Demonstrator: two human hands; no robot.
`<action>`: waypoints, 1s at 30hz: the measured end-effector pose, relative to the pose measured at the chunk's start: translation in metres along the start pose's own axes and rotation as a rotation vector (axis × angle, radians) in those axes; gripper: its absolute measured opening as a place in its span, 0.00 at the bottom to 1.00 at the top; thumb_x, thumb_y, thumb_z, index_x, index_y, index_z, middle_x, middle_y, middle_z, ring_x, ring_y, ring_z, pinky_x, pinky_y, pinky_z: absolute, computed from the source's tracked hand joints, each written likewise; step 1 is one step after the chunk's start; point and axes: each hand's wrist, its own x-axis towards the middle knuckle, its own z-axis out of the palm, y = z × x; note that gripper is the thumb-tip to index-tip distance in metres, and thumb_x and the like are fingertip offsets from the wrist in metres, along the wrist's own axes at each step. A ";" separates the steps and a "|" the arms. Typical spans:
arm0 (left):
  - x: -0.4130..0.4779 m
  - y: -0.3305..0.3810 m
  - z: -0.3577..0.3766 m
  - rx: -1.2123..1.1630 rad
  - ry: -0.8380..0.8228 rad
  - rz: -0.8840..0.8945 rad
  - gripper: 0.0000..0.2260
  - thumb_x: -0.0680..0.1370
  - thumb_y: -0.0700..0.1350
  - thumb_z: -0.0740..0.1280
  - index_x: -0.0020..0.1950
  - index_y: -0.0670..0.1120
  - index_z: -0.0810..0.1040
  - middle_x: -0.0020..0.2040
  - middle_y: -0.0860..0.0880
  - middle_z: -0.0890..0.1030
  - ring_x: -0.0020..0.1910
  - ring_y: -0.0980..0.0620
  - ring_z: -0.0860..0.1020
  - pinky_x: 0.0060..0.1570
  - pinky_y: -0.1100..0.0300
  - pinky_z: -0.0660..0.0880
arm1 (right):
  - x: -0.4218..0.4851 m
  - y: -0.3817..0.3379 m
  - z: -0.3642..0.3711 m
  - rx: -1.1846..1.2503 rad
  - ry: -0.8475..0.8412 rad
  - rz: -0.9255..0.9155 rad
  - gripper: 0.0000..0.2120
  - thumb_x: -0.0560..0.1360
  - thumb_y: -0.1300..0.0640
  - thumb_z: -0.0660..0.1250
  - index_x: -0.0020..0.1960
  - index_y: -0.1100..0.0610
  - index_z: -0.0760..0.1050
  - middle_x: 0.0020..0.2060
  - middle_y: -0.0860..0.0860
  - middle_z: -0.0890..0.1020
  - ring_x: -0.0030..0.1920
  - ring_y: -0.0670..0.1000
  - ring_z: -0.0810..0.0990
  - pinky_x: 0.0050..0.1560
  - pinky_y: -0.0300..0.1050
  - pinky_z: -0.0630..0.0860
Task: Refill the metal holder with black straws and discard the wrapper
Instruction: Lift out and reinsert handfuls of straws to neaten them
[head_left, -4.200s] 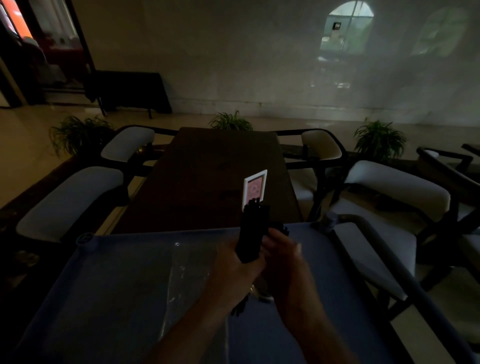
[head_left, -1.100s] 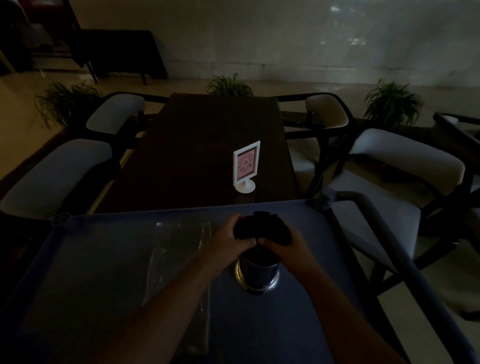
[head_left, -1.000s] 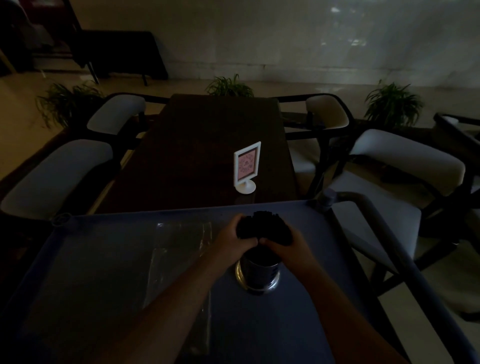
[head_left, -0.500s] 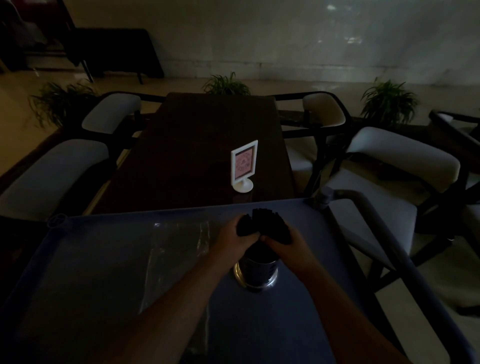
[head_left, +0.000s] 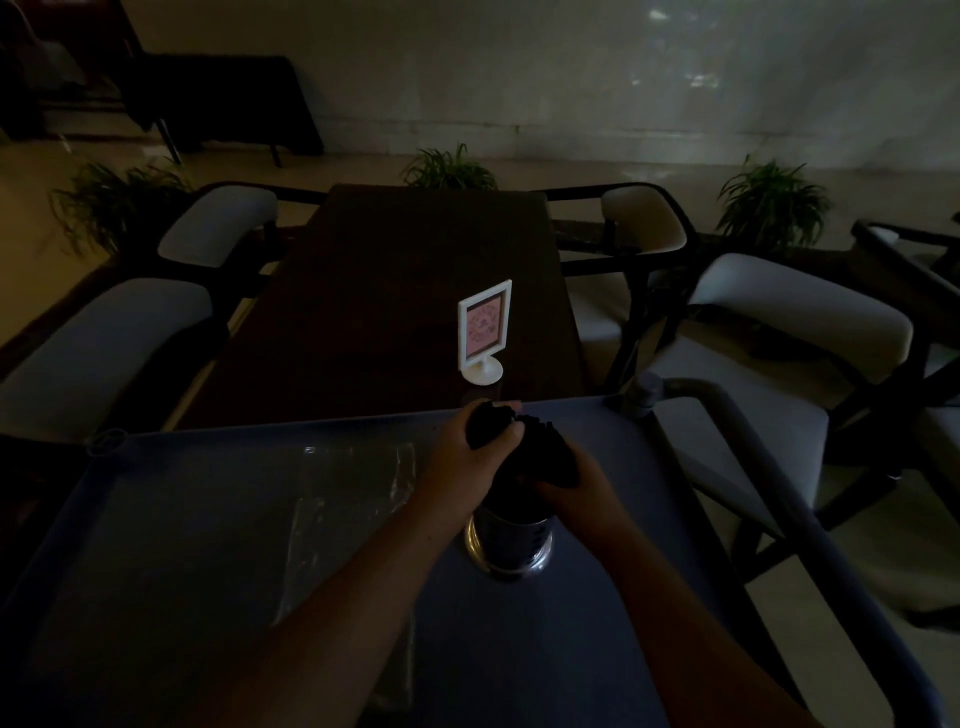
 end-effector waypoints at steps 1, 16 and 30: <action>0.000 0.004 -0.001 -0.014 0.001 0.004 0.10 0.75 0.50 0.70 0.53 0.65 0.80 0.52 0.57 0.83 0.51 0.60 0.81 0.45 0.64 0.79 | 0.000 -0.001 0.000 0.003 -0.006 0.002 0.22 0.70 0.64 0.74 0.54 0.39 0.78 0.50 0.39 0.85 0.52 0.42 0.83 0.46 0.33 0.78; 0.002 0.098 -0.026 -0.164 0.083 0.194 0.04 0.73 0.50 0.71 0.46 0.59 0.81 0.54 0.47 0.84 0.55 0.50 0.82 0.50 0.54 0.79 | 0.002 0.004 -0.002 -0.056 0.007 0.034 0.24 0.69 0.63 0.76 0.59 0.44 0.75 0.54 0.46 0.83 0.55 0.42 0.82 0.48 0.36 0.79; -0.010 0.140 -0.045 -0.696 0.086 0.440 0.02 0.77 0.41 0.67 0.49 0.46 0.75 0.40 0.49 0.80 0.45 0.48 0.80 0.53 0.50 0.77 | -0.042 -0.074 0.003 -0.189 0.696 -0.232 0.12 0.76 0.63 0.68 0.54 0.48 0.75 0.45 0.44 0.81 0.47 0.45 0.81 0.43 0.36 0.77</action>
